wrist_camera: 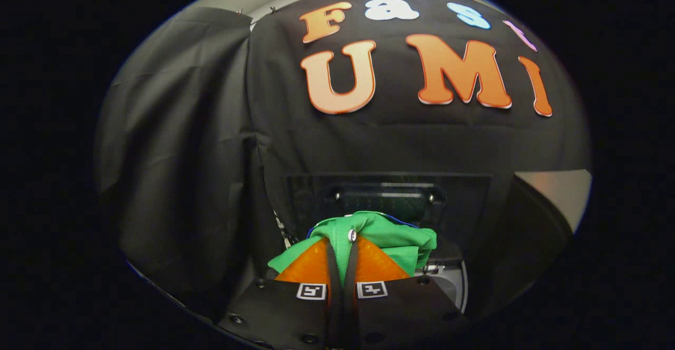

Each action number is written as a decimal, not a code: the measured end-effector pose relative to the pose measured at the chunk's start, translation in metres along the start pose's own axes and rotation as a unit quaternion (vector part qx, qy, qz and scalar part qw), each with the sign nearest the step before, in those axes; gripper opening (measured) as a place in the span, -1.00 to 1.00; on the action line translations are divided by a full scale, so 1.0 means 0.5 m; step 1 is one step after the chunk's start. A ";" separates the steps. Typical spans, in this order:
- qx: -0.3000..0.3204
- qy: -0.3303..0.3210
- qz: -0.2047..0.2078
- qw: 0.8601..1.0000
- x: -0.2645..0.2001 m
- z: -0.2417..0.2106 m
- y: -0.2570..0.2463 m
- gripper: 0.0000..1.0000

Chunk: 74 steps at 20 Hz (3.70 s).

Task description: Put the clothes into the washing machine and then close the washing machine lid.

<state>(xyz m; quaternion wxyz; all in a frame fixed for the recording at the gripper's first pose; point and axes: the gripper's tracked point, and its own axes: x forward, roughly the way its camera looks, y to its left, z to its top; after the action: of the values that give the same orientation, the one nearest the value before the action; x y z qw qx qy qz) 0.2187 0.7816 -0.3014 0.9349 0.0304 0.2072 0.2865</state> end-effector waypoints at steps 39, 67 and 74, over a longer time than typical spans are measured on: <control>0.078 0.143 -0.111 0.980 0.043 -0.259 -0.092 0.98; 0.036 -0.166 -0.115 0.979 -0.417 0.461 -0.213 0.96; 0.029 -0.161 -0.130 0.978 -0.449 0.478 -0.281 0.96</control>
<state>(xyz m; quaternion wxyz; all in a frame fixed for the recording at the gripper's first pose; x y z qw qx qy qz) 0.2205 0.5560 -0.0249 0.9840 0.0763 0.0640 0.1475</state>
